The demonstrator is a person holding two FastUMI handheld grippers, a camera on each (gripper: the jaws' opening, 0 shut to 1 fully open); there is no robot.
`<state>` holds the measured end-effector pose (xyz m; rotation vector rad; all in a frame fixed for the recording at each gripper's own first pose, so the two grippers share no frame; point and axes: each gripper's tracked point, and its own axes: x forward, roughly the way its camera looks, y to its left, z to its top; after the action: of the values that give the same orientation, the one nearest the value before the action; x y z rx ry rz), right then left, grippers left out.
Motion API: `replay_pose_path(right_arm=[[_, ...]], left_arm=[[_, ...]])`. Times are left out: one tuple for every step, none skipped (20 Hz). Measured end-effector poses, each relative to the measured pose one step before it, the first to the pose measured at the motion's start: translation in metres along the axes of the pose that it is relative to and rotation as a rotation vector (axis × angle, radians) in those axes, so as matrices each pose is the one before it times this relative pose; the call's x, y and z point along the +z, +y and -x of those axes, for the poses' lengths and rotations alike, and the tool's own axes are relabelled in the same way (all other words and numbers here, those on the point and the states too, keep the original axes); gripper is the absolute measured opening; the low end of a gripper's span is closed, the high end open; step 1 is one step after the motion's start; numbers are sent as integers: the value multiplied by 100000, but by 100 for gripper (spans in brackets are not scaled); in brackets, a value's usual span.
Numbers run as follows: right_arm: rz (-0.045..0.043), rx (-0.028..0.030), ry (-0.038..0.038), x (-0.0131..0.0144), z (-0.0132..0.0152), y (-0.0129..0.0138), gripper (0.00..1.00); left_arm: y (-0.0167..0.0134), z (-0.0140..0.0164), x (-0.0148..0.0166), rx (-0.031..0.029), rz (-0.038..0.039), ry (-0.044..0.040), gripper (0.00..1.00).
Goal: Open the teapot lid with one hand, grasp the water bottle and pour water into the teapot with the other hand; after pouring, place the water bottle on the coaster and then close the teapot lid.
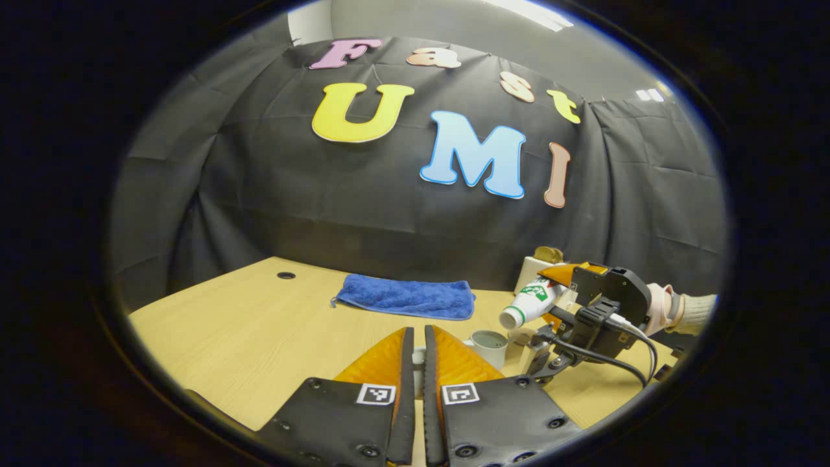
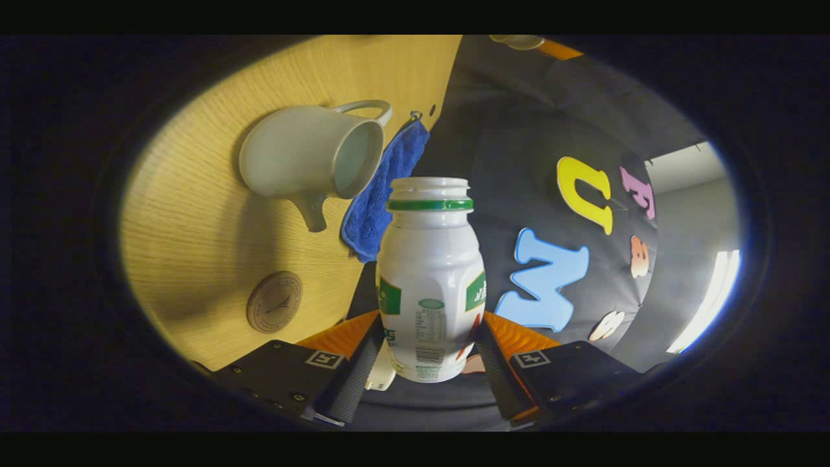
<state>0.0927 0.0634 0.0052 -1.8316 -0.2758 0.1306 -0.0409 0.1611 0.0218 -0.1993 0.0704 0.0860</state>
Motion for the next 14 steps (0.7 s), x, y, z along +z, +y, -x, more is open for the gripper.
replay_pose_path(right_arm=[[-4633,1087,797,-227,66,295,79],[-4718,873,937,-209,216,180,80],[-4475,786,974,-235,55,111,80],[-4685,479,907,-195,222,128,79],[-4745,569,1060,-216,127,35,80],[-5156,548,819,-204,230,210,80],[-5405,882,966,-210,162,197,80],[-5583,849,1090,-159,210,231,80],[-5517,787,1233,-117,78,227,80],[-5047,1025,971,-81,181,155,80],[-4976,357,1040,-150,119,-177,80],[-4834,405,993,-179,235,-7,80],[-4738,483,830,-51,-26,-29,80],[-4385,496,839,-78,-41,-120,80]], left_arm=[[-273,260,-7,-52,-90,-203,16],[-137,51,44,-32,-68,-116,12],[34,-31,-135,-99,-41,-51,12],[-20,-17,31,-201,-33,-24,12],[-45,-4,5,-180,28,33,12],[-130,-94,-4,-338,-56,13,12],[-129,-125,-6,-162,-112,133,12],[-92,-41,-120,-175,-177,71,16],[-53,-83,-68,-142,-3,94,16],[-94,-92,-145,-342,137,110,12],[-213,-106,-40,-419,113,226,16],[-150,-122,-174,-300,-23,143,8],[-88,-171,-54,-199,-11,179,16],[-117,-287,-239,-366,36,208,16]])
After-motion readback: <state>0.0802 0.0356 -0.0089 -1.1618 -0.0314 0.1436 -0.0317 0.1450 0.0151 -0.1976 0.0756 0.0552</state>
